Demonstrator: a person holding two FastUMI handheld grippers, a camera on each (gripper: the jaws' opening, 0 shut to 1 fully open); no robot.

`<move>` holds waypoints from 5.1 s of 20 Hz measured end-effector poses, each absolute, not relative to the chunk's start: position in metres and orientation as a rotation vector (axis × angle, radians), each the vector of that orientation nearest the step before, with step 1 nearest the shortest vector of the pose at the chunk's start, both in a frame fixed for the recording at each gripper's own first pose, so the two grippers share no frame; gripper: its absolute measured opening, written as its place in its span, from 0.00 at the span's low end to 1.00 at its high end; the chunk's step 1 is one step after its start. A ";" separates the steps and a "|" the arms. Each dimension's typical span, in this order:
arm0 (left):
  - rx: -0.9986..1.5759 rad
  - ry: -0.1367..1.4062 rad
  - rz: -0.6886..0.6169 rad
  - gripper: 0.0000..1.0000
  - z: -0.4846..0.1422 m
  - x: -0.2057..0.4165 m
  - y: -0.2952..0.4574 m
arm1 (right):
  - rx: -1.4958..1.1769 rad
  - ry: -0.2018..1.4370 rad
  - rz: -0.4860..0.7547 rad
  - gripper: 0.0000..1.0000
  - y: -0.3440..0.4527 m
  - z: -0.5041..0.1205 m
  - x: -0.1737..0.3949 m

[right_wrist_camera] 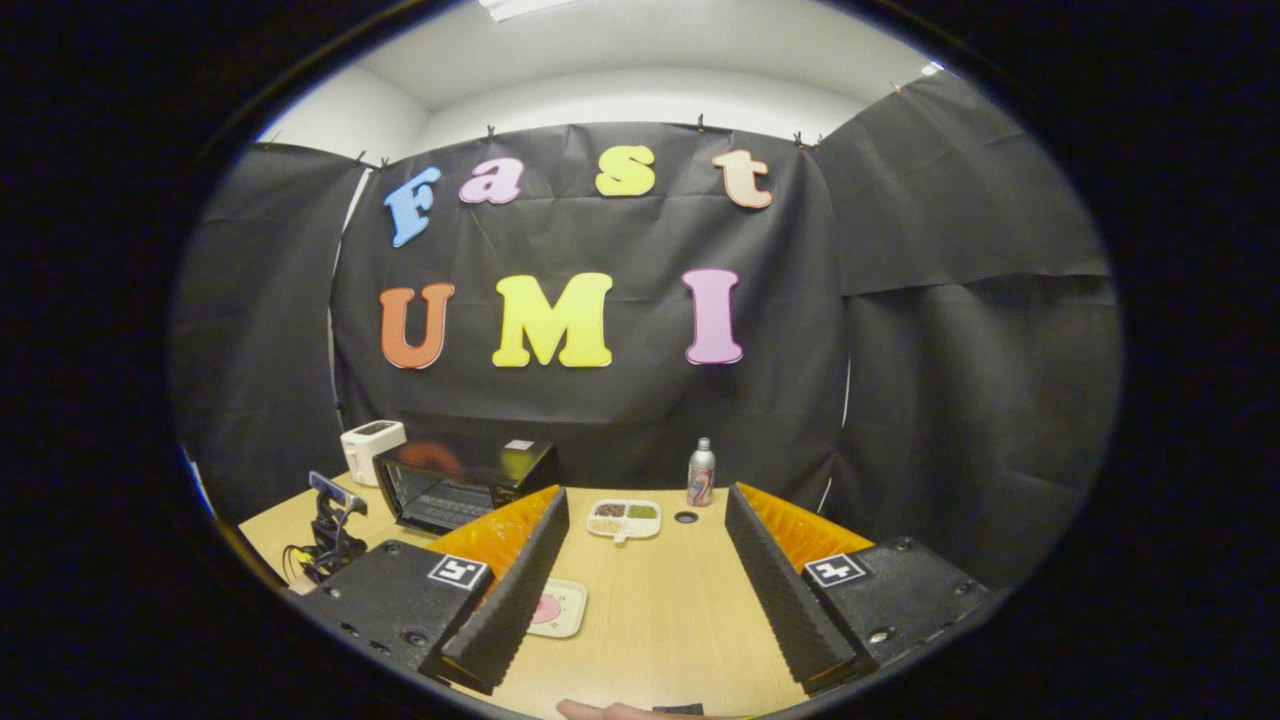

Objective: Open the electric oven with the left hand, put the food in, and close the electric oven.

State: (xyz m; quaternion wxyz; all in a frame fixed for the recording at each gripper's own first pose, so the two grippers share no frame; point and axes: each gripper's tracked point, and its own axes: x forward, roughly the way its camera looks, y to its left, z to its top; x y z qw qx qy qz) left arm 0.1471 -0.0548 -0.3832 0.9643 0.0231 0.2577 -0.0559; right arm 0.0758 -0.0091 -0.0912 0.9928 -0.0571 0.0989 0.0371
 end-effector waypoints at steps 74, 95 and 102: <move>0.016 0.117 -0.128 0.96 -0.138 0.003 -0.032 | 0.101 1.496 0.274 0.05 0.064 -0.445 0.163; 0.004 0.162 -0.093 0.96 -0.161 0.015 -0.011 | 0.549 1.525 0.499 0.04 0.050 -0.435 0.139; 0.004 0.141 -0.078 0.96 -0.152 0.004 -0.002 | 0.512 1.482 0.519 0.01 0.050 -0.398 0.129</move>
